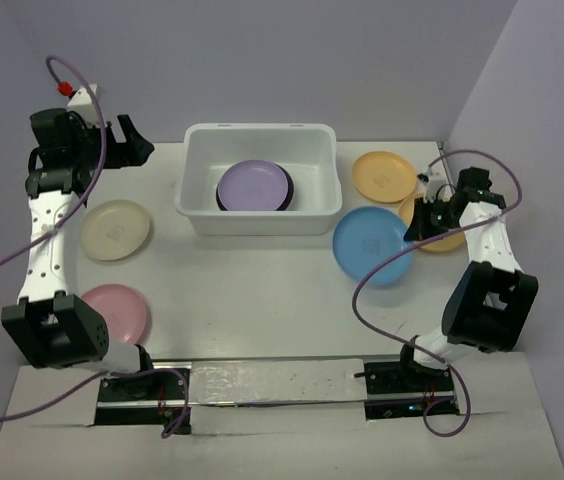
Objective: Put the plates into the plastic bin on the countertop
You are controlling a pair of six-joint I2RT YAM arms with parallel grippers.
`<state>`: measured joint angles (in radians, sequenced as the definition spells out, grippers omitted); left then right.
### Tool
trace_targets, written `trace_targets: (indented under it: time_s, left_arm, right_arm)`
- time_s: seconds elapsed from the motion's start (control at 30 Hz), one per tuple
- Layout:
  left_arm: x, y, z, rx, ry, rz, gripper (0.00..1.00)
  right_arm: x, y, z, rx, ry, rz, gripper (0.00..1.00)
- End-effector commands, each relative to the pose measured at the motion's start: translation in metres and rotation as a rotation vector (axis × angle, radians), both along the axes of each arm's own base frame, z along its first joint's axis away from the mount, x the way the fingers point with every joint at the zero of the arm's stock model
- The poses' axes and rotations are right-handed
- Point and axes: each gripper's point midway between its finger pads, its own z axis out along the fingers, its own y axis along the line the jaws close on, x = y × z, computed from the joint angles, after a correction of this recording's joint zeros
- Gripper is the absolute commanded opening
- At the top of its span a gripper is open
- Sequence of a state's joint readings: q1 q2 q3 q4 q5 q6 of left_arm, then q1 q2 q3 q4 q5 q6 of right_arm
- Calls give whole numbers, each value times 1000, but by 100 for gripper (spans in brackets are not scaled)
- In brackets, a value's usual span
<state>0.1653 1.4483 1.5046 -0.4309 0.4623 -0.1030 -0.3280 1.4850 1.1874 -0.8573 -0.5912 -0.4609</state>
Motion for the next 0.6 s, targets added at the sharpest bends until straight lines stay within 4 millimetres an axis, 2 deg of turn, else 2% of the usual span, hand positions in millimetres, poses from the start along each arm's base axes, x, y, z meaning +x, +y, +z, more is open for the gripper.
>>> trace_targets:
  time_s: [0.0,0.03,0.1,0.2,0.23,0.3,0.4,0.47,0.53,0.57]
  left_arm:
    - [-32,16,20,18,-77,28,99]
    - [-41,21,22,31,-85,43,99]
    - [-56,41,7,36,-45,109,99]
    - [-74,57,-14,46,23,177,99]
    - [-79,61,-19,49,40,195,98]
    - [-93,73,-33,68,91,260,98]
    - [-107,80,-52,74,153,312,97]
    - [-113,87,-61,80,183,357,97]
    - [-123,98,-75,72,237,429,97]
    - [-127,105,-79,67,252,471,96]
  right_arm:
    - [11,60,101,117,-242,229,0]
    - [12,69,112,123,-259,254,0]
    - [26,90,143,116,-346,291,0]
    - [52,115,171,120,-415,260,0]
    - [63,122,179,140,-421,219,0]
    - [94,151,193,160,-428,184,0]
    - [139,170,196,171,-406,70,0]
    - [160,177,195,156,-395,10,0]
    - [183,194,206,172,-399,-35,0]
    - [193,204,198,170,-389,-40,0]
